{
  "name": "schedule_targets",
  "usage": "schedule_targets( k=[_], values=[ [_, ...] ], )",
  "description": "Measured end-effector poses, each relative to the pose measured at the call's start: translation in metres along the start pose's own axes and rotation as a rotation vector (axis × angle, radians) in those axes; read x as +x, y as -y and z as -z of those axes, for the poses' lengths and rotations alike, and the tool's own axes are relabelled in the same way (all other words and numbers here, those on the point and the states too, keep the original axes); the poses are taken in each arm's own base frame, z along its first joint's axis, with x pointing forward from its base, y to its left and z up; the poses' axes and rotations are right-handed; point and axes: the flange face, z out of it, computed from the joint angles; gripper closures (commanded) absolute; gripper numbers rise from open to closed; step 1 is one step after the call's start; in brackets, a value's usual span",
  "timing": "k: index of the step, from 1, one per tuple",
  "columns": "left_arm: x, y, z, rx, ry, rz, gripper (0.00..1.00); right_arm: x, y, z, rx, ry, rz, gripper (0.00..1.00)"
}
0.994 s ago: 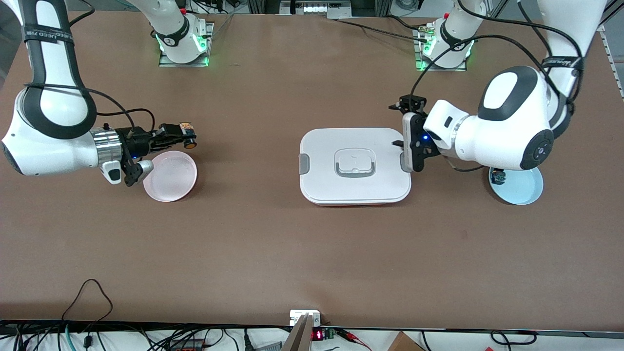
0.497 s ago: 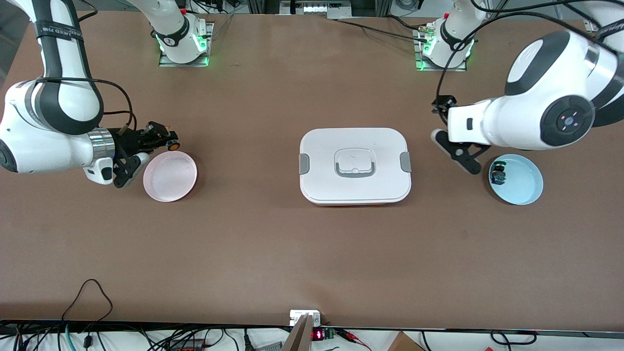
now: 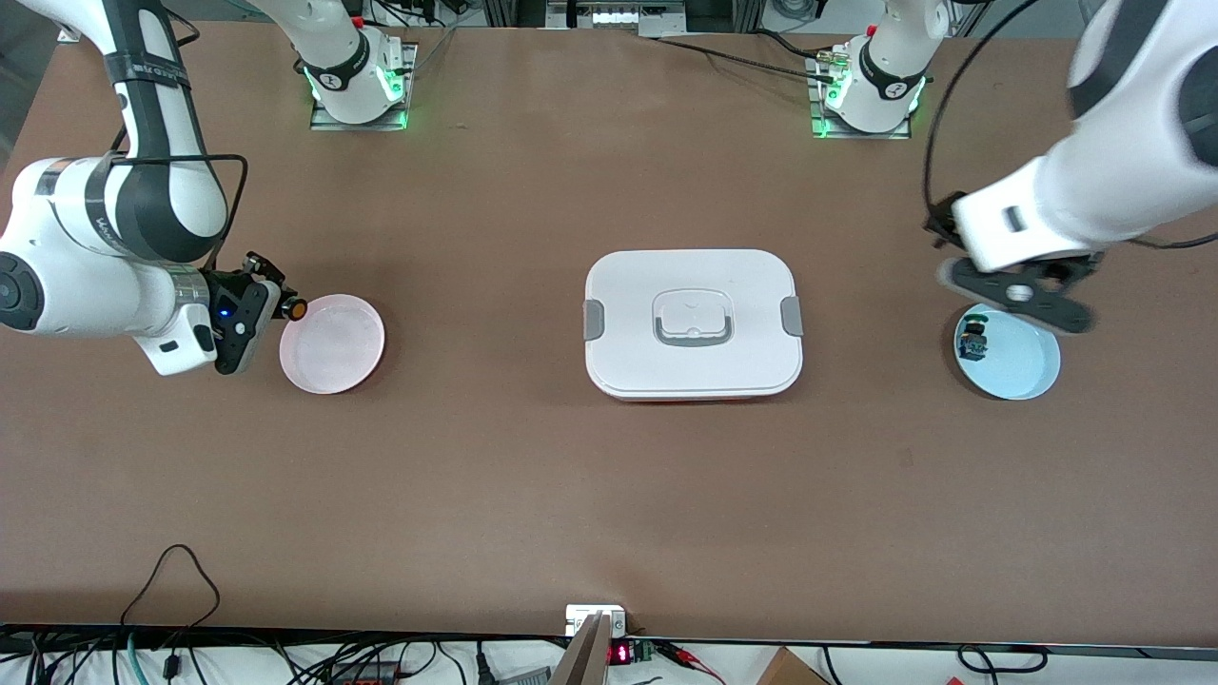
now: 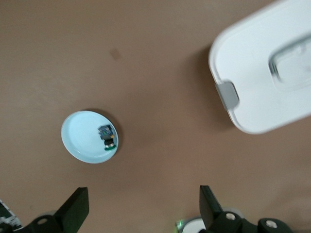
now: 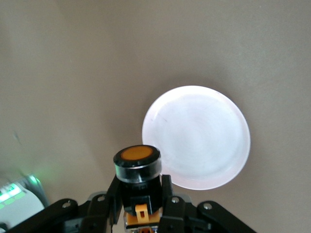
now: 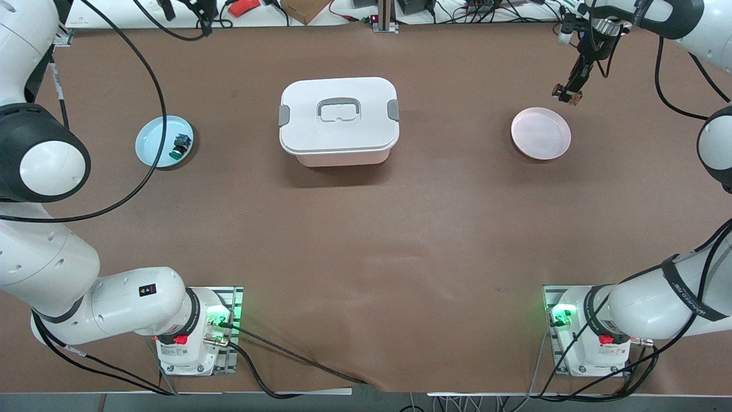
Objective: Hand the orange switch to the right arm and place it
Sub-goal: 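Move the switch over the white plate while the left gripper returns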
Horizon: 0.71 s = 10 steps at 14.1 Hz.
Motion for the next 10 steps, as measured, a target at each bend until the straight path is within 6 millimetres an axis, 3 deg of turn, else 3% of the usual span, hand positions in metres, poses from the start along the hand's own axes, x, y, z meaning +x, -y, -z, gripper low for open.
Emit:
schedule_targets(
  k=[2,7,10],
  values=[
    [-0.015,0.014,0.003,-0.023,-0.055,0.094,0.00,-0.002,-0.006,-0.011,-0.045,0.011,0.080,1.00],
    [-0.081,0.043,-0.011,-0.077,-0.111,0.277,0.00,-0.006,-0.017,-0.048,-0.134,0.002,0.205,1.00],
    [-0.092,0.039,-0.025,-0.080,-0.101,0.294,0.00,-0.005,-0.018,-0.070,-0.185,0.010,0.236,1.00]
  ],
)
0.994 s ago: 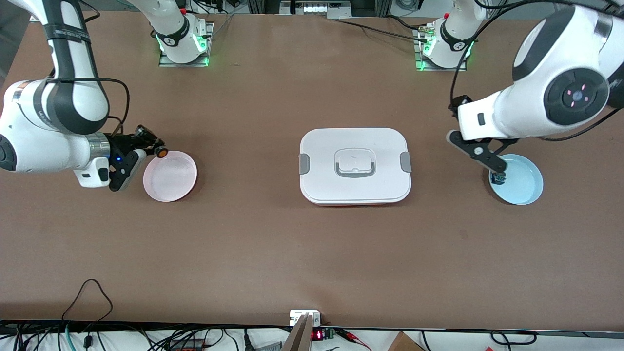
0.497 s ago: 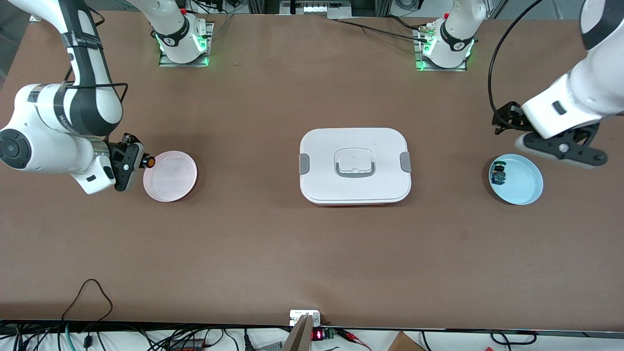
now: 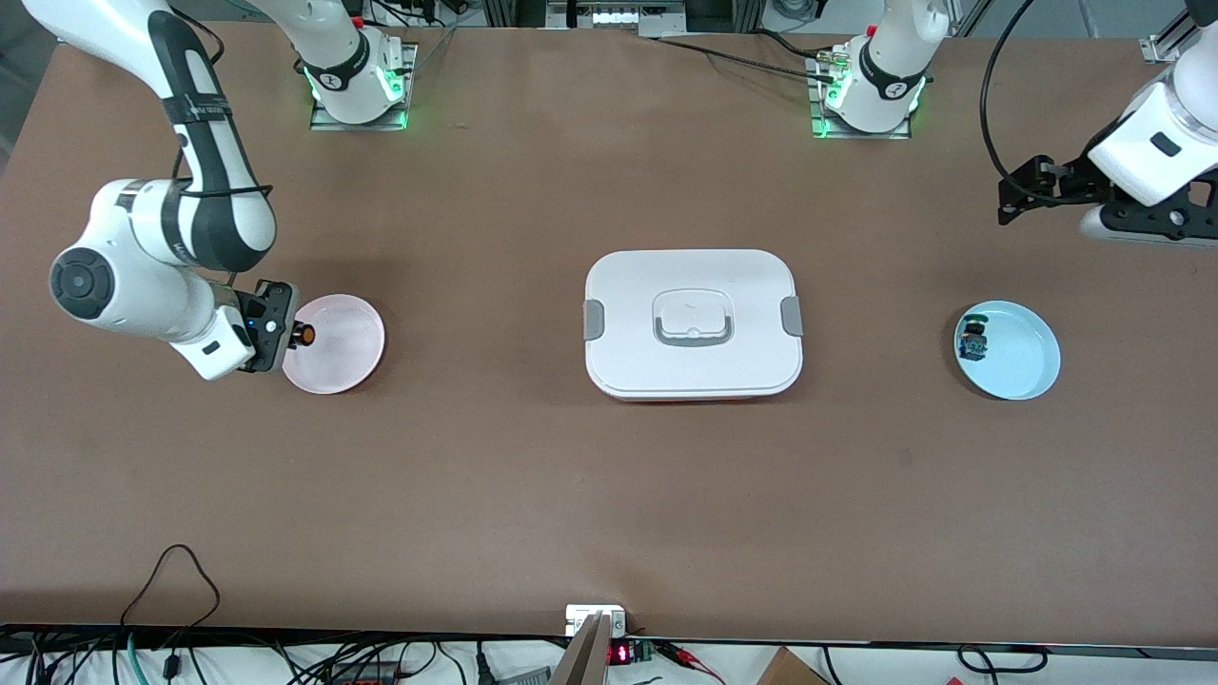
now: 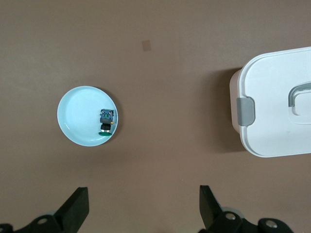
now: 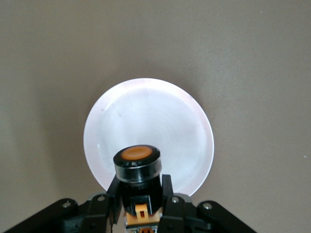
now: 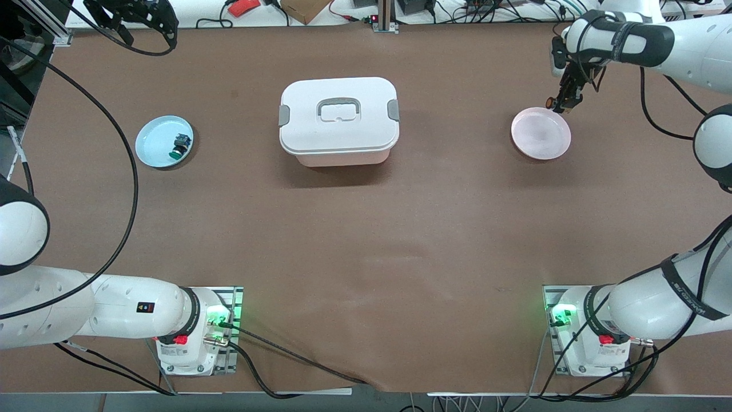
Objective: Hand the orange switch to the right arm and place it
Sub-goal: 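Move the switch over the white plate while the left gripper returns, then lower the switch onto the white plate with the right gripper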
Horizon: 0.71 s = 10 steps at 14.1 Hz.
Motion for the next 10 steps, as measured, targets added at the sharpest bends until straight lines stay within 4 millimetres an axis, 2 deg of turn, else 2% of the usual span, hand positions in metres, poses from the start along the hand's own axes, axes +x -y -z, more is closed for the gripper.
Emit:
schedule_targets(
  k=[4,10],
  values=[
    [0.005,0.004,-0.009,-0.001,0.016,0.026,0.00,0.018,0.007,-0.015,-0.047,0.028,0.055,0.99],
    [0.005,0.001,-0.003,0.000,0.004,0.023,0.00,0.015,0.012,-0.038,-0.086,0.050,0.078,0.99]
  ],
)
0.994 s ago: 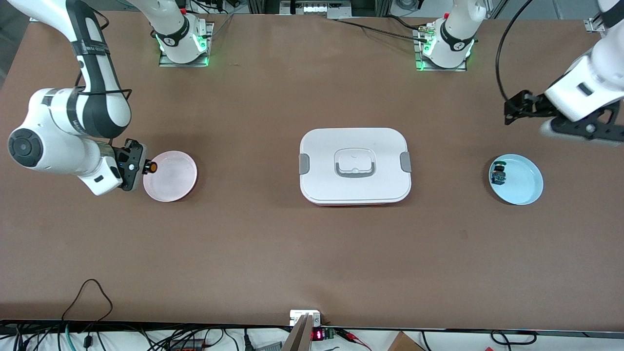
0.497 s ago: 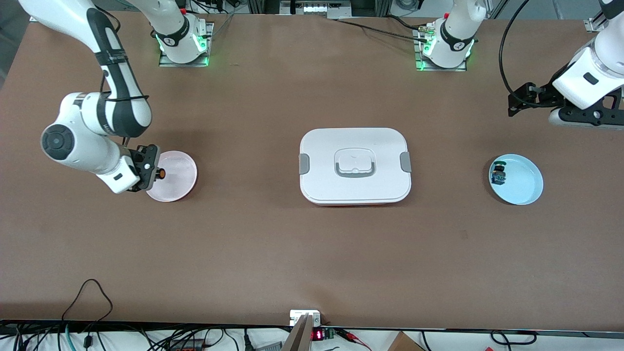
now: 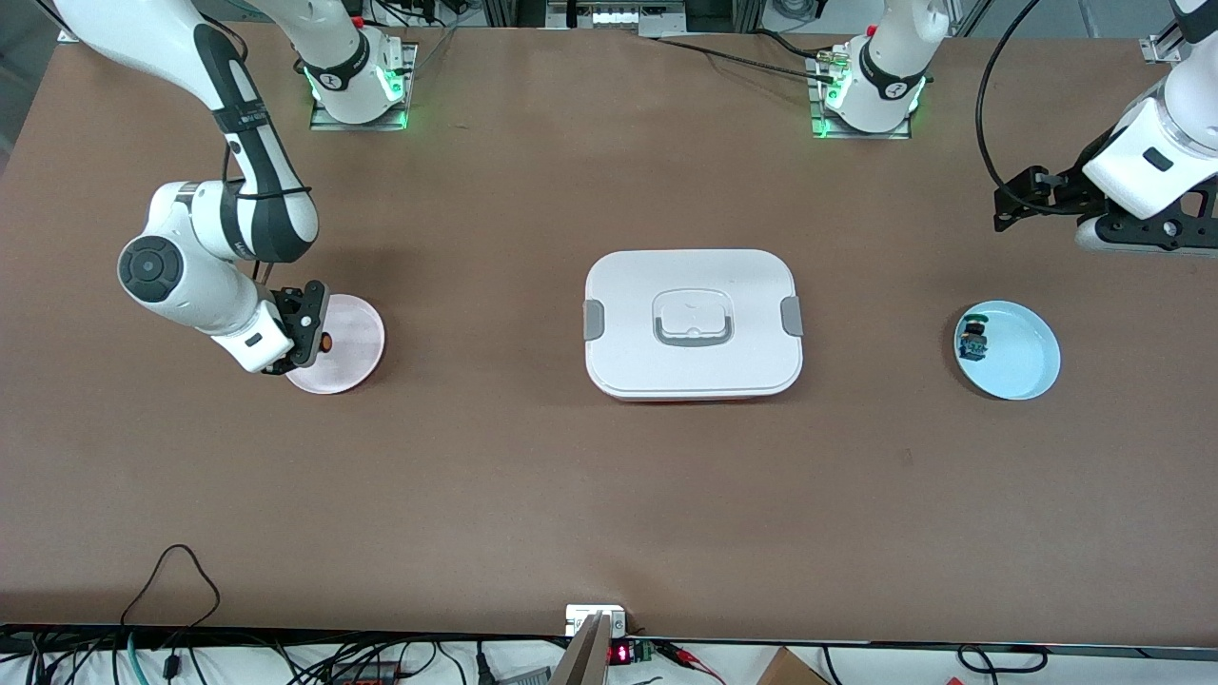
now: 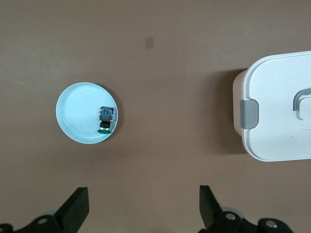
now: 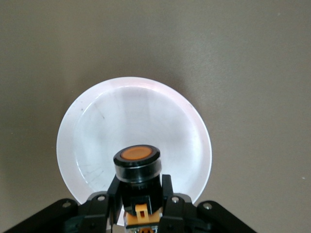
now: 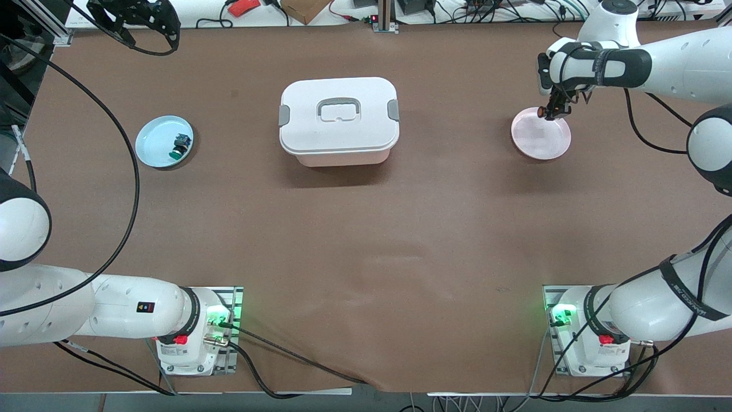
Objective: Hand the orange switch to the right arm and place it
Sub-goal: 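Lower the switch onto the white plate with the right gripper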
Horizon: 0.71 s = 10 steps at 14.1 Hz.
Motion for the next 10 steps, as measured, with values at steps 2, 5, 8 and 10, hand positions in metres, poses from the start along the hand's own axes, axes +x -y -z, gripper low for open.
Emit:
schedule_targets(
  k=[2,5,8,10],
  values=[
    [-0.001,-0.004,0.002,0.001,0.001,0.001,0.00,0.000,0.003,-0.010,0.005,0.003,0.002,0.98],
    [0.000,-0.002,0.002,0.005,0.001,0.010,0.00,0.000,0.007,-0.023,-0.011,0.003,0.002,0.98],
    [0.001,0.000,0.002,0.005,0.000,0.015,0.00,0.000,0.016,-0.037,-0.025,0.002,0.006,0.98],
    [0.002,0.000,0.002,0.005,-0.001,0.016,0.00,0.003,0.023,-0.046,-0.019,0.004,0.012,0.78]
  ],
)
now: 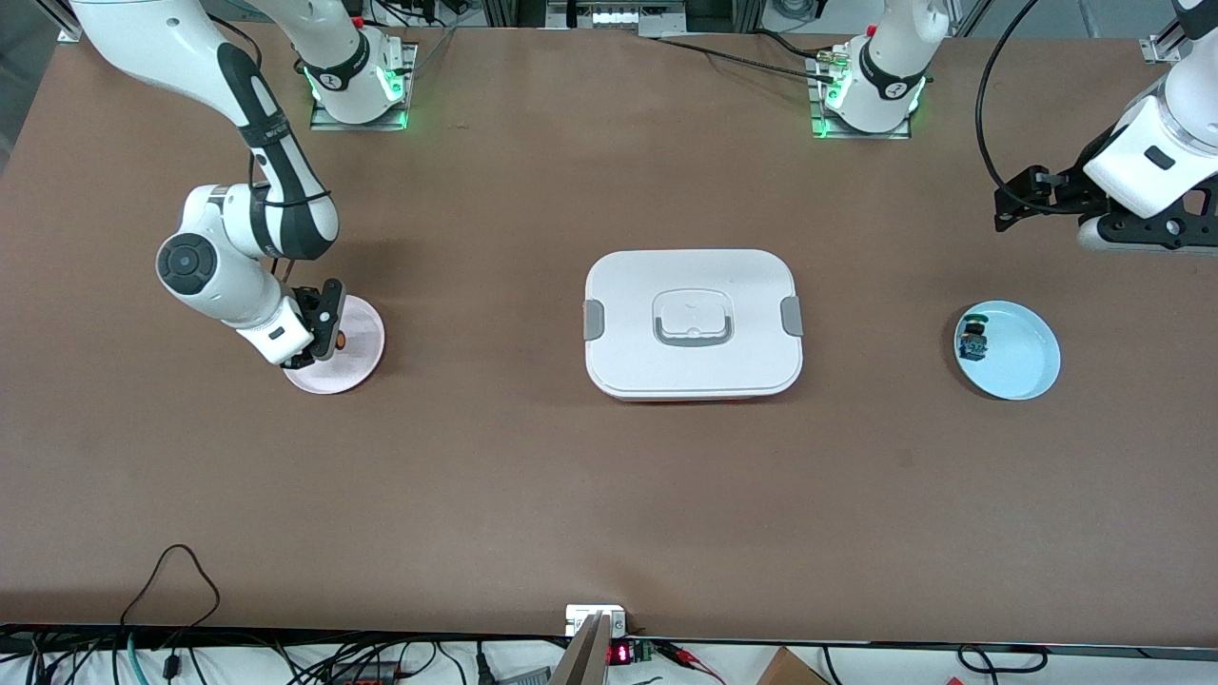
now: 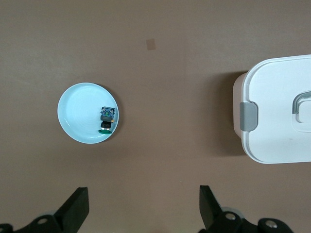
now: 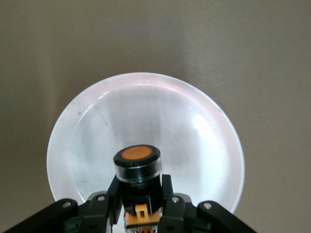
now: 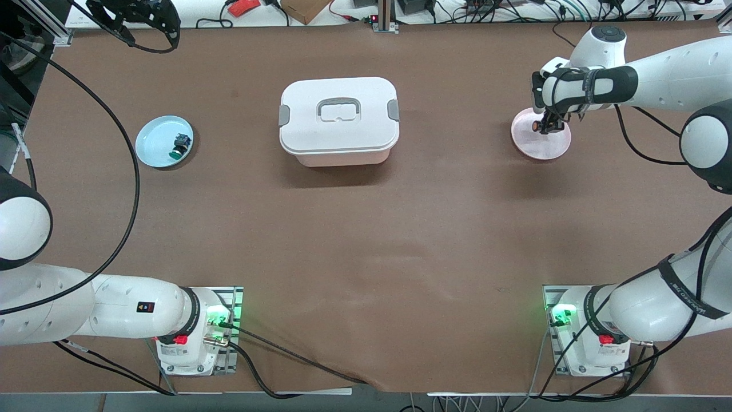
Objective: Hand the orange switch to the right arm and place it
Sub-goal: 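Lower the switch onto the white plate with the right gripper, then open the right gripper and raise it away from the plate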
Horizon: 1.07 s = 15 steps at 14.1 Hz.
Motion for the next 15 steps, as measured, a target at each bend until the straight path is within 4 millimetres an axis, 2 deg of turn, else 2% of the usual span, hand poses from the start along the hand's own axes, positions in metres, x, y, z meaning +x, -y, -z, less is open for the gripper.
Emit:
schedule_targets(
  k=[1,2,5,8,12,15],
  values=[
    [0.000,0.000,0.000,0.000,0.000,0.000,0.00,0.001,0.003,-0.003,0.005,0.001,0.002,0.05],
    [0.001,0.000,0.000,0.000,-0.001,0.000,0.00,0.001,0.006,-0.006,0.006,0.001,0.004,0.00],
    [0.001,0.000,0.001,0.000,-0.002,0.001,0.00,0.002,0.006,-0.006,0.000,0.000,0.004,0.00],
    [0.001,0.000,0.001,0.000,-0.003,0.000,0.00,0.002,0.003,0.004,-0.018,-0.004,0.004,0.00],
    [0.001,0.000,0.002,0.000,-0.003,0.000,0.00,0.004,-0.007,0.040,-0.016,-0.012,0.002,0.00],
    [0.001,-0.001,0.002,0.000,-0.001,-0.001,0.00,0.007,-0.022,0.084,-0.026,-0.021,0.001,0.00]
  ],
)
